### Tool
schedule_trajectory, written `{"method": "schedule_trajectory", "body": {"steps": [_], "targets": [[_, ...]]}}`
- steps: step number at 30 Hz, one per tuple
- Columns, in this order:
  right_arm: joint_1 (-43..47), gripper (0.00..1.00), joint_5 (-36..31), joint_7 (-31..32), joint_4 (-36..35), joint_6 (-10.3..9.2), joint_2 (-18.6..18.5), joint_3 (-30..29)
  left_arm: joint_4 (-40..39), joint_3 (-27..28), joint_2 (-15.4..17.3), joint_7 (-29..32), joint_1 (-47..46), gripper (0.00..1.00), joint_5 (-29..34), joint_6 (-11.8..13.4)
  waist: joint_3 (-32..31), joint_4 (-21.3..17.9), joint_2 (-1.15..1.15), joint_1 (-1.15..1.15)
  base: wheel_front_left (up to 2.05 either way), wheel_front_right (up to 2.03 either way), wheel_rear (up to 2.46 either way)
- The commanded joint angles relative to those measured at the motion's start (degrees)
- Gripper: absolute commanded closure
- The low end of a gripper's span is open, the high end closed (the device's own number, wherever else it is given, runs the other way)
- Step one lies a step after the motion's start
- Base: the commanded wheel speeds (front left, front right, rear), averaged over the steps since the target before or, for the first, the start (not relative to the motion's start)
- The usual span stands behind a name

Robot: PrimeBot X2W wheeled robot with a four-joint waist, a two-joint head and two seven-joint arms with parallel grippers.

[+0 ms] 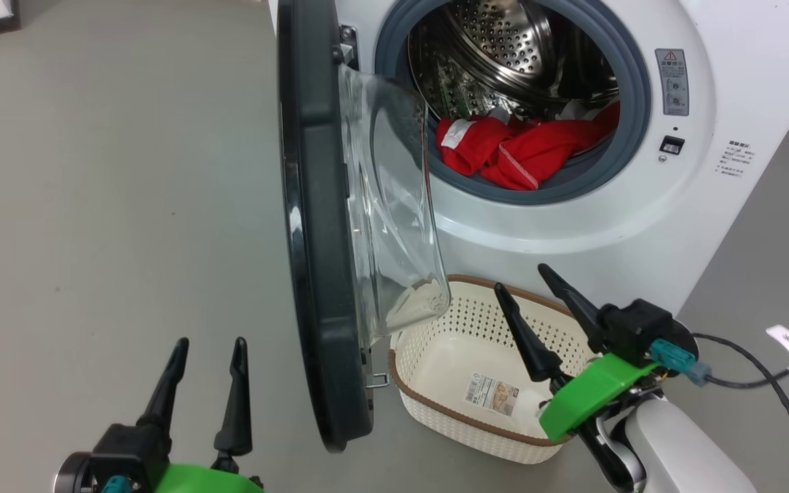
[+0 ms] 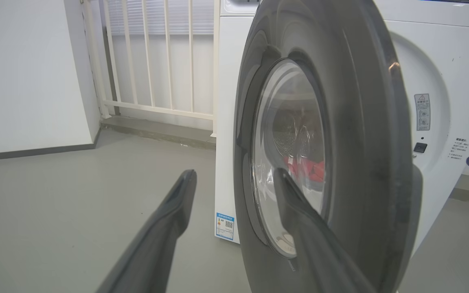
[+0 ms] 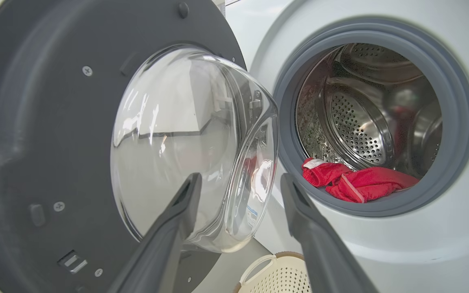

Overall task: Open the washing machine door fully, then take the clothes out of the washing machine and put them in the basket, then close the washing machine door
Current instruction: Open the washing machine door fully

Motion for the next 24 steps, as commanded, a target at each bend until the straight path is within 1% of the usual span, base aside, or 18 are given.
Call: {"method": "schedule_trajectory", "body": {"steps": [1,6,12,17,24], "targets": [[0.47,0.00,-1.44,-0.51,-2.39,0.35,0.74,-0.29,-1.72,1.88,1.01,-0.44,-0.79,0.00,-0.45,0.39,0.05,-0.04,0.00,0.00,0.00,0.00,0.00],[5.02,0.00,-6.22,-0.52,-6.96,0.35,1.79,-4.84,-1.97,1.90,1.13,-0.67,-0.88,0.00,-0.53,0.63,0.29,-0.28,0.00,0.00,0.00,0.00,0.00],[9.30,0.00,-8.32,-0.52,-8.78,0.35,2.36,-7.40,-1.84,1.83,1.32,-0.78,-0.83,0.00,-0.64,0.84,0.04,-0.33,0.00,0.00,0.00,0.00,0.00],[10.68,0.00,-7.55,-0.52,-9.35,0.35,2.44,-6.86,-1.70,1.79,1.54,-0.84,-0.72,0.00,-0.83,0.89,0.00,-0.40,0.00,0.00,0.00,0.00,0.00],[10.45,0.00,-6.94,-0.52,-9.42,0.35,2.46,-6.10,-1.50,1.48,1.52,-0.96,-0.86,0.00,-1.06,0.93,0.29,-0.41,0.00,0.00,0.00,0.00,0.00]]}}
